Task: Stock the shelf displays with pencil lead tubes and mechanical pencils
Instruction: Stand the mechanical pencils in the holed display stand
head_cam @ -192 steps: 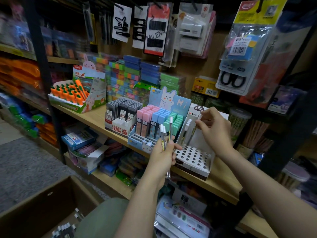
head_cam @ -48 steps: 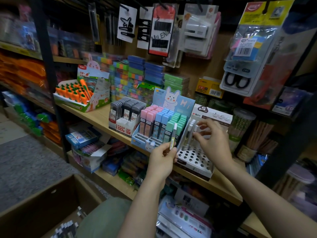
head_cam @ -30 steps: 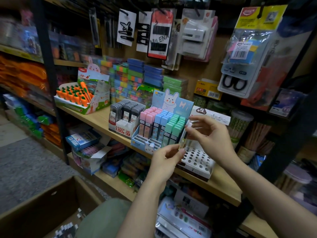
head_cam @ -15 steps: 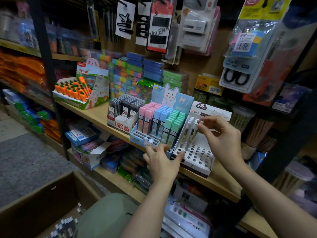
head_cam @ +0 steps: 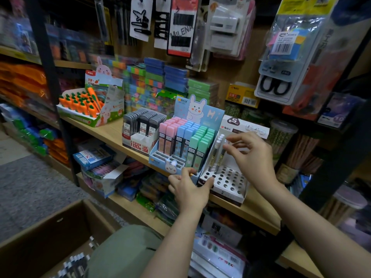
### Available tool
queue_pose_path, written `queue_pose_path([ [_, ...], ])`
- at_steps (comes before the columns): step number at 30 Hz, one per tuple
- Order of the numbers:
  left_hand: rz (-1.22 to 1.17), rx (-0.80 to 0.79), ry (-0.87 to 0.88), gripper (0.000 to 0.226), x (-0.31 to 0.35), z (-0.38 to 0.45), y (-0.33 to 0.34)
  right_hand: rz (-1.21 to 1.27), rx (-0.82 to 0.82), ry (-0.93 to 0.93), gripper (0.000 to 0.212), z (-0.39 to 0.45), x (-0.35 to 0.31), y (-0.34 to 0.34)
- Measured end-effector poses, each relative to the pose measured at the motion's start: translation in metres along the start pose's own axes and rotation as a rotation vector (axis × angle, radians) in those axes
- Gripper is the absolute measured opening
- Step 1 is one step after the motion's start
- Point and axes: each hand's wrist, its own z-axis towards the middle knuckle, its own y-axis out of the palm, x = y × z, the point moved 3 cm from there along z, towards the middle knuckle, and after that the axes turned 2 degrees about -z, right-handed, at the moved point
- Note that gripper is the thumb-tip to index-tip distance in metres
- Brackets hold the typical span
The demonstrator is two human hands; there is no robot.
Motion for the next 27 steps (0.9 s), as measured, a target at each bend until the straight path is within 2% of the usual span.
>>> queue_pose_path([
  [2,-0.004,0.001,-0.004,0.046,0.000,0.000,0.001,-0.022,-0.009,-0.020,0.016,0.000,-0.001,0.001],
  [10,-0.003,-0.007,-0.013,0.045,0.003,0.000,-0.001,-0.010,-0.063,0.088,0.020,-0.007,0.000,0.007],
  [14,0.029,0.003,0.060,0.045,0.020,-0.002,-0.012,0.009,-0.085,0.169,0.036,-0.003,-0.011,0.001],
  [16,-0.016,-0.008,0.121,0.037,0.034,0.003,-0.029,0.104,-0.052,0.170,0.031,0.004,-0.025,-0.005],
  [20,-0.111,-0.178,0.110,0.011,0.036,0.018,-0.087,0.335,-0.063,0.156,0.010,0.016,-0.072,0.010],
  [22,-0.124,-0.184,0.071,0.009,0.014,0.023,-0.125,0.400,-0.208,0.167,0.013,0.010,-0.098,0.044],
  [24,-0.114,-0.167,-0.012,0.008,-0.022,0.020,-0.161,0.379,-0.441,0.153,0.013,-0.005,-0.123,0.088],
  [27,-0.155,-0.046,-0.179,0.012,-0.097,0.008,-0.211,0.275,-0.779,0.122,0.010,-0.042,-0.151,0.157],
])
